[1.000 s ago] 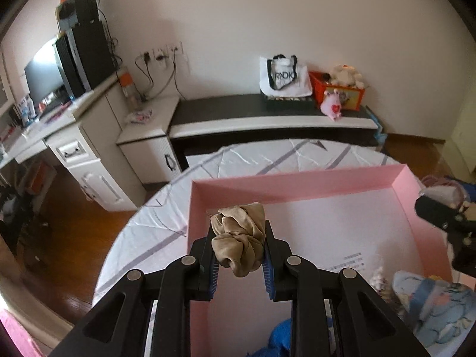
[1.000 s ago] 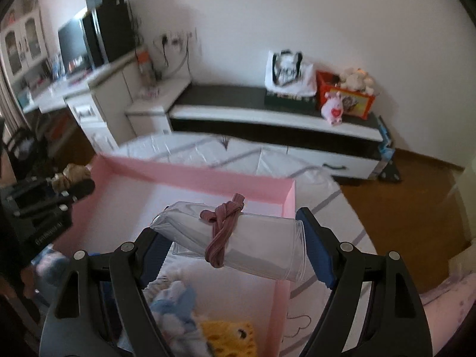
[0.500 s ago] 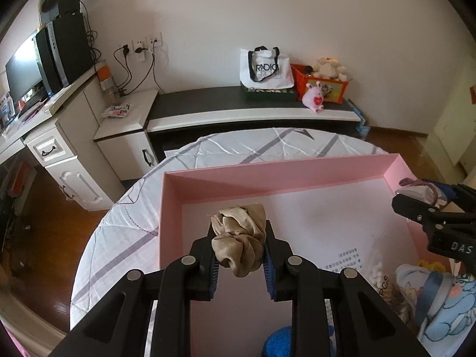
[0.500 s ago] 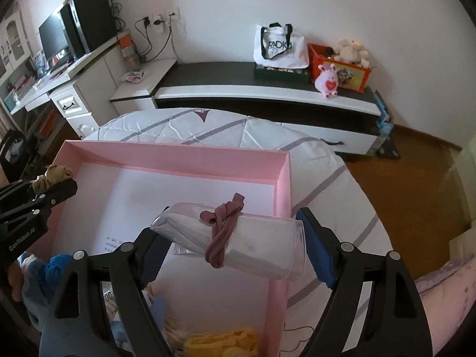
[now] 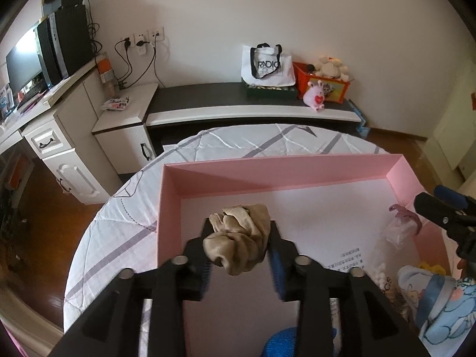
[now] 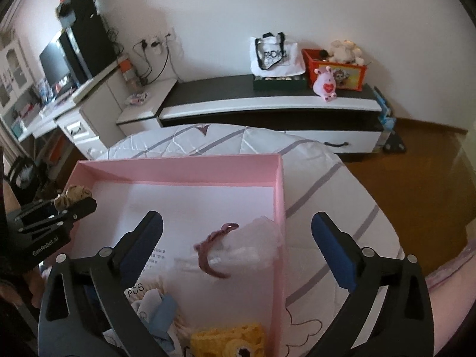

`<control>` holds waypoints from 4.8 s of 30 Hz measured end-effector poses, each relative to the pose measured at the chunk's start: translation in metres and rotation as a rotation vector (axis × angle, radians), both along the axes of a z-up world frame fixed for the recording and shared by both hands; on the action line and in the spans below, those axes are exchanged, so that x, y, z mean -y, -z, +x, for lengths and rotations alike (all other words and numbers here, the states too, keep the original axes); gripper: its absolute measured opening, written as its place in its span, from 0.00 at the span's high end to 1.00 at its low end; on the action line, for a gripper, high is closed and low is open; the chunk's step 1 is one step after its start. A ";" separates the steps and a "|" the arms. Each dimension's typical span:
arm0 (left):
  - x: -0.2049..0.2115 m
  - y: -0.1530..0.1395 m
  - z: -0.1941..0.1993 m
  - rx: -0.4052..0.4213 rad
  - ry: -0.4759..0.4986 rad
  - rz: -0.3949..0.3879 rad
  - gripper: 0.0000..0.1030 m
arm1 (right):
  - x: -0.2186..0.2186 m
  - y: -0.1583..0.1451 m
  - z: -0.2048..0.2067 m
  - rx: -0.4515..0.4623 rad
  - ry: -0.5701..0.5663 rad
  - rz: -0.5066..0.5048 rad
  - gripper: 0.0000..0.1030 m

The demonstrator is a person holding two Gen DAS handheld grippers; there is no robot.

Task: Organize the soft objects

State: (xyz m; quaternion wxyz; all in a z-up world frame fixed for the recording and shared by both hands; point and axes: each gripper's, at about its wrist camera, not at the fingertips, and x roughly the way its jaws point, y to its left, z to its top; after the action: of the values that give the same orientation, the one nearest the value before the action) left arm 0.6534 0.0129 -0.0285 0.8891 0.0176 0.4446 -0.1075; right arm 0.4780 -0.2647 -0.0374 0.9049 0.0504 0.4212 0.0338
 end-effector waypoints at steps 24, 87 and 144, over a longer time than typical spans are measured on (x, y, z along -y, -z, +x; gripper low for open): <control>0.008 -0.039 -0.064 0.145 -0.050 0.034 0.02 | -0.005 -0.031 -0.032 0.097 0.030 -0.069 0.01; 0.025 -0.162 -0.587 0.520 -0.178 0.067 0.00 | -0.051 -0.131 -0.394 0.464 0.072 -0.177 0.00; 0.029 -0.163 -0.673 0.619 -0.215 0.010 0.00 | -0.065 -0.157 -0.481 0.592 0.114 -0.203 0.00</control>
State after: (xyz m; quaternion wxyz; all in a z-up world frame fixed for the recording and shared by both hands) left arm -0.0195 -0.0163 0.1343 0.9882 0.0068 0.1533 -0.0003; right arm -0.0033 -0.1995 0.1193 0.9890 -0.0288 0.1374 -0.0459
